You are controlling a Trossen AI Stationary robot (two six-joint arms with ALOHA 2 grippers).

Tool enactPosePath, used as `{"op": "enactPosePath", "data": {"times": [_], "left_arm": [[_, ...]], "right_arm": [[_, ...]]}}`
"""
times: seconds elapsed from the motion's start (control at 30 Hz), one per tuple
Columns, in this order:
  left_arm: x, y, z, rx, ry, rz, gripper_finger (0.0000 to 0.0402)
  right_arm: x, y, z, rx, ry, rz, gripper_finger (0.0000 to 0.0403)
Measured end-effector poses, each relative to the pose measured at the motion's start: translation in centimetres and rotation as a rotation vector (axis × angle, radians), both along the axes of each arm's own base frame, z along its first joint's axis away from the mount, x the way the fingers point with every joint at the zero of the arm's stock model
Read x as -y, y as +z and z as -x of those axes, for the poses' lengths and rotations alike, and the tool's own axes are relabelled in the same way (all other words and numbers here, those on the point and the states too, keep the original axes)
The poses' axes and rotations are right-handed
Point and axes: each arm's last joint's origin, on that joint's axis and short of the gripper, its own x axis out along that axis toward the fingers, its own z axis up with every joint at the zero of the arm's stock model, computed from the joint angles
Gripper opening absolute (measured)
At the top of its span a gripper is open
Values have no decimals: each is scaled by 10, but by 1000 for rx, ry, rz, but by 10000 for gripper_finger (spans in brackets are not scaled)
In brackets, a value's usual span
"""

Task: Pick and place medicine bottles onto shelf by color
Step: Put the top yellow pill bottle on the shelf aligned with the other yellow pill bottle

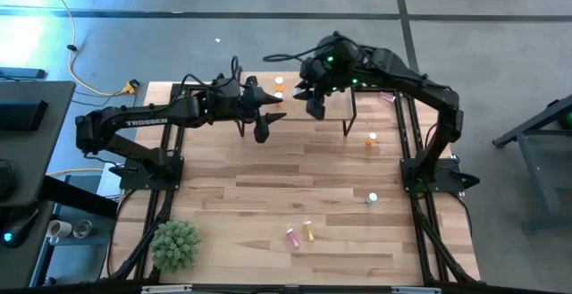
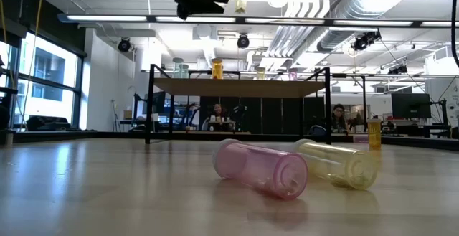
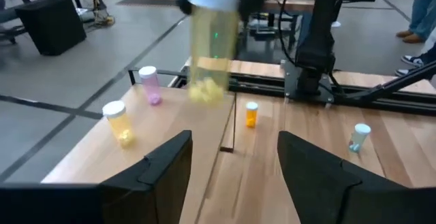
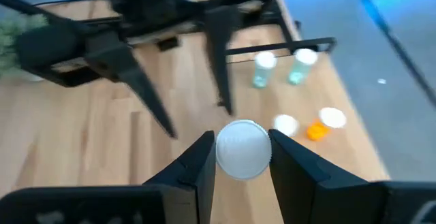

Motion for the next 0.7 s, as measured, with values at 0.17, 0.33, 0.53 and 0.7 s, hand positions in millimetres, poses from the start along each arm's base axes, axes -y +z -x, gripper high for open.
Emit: {"op": "enactPosePath", "data": {"times": [0.17, 0.33, 0.53, 0.7], "left_arm": [[0, 8, 8, 14, 81, -46, 204], [2, 16, 14, 24, 113, -92, 205], [5, 24, 21, 53, 107, -100, 202], [5, 24, 21, 55, 111, -94, 201]], "right_arm": [[5, 16, 23, 20, -83, 44, 105], [10, 20, 41, -17, -114, 48, 105], [28, -23, 29, -113, -119, 16, 105], [39, -59, 18, -108, -110, -38, 105]]}}
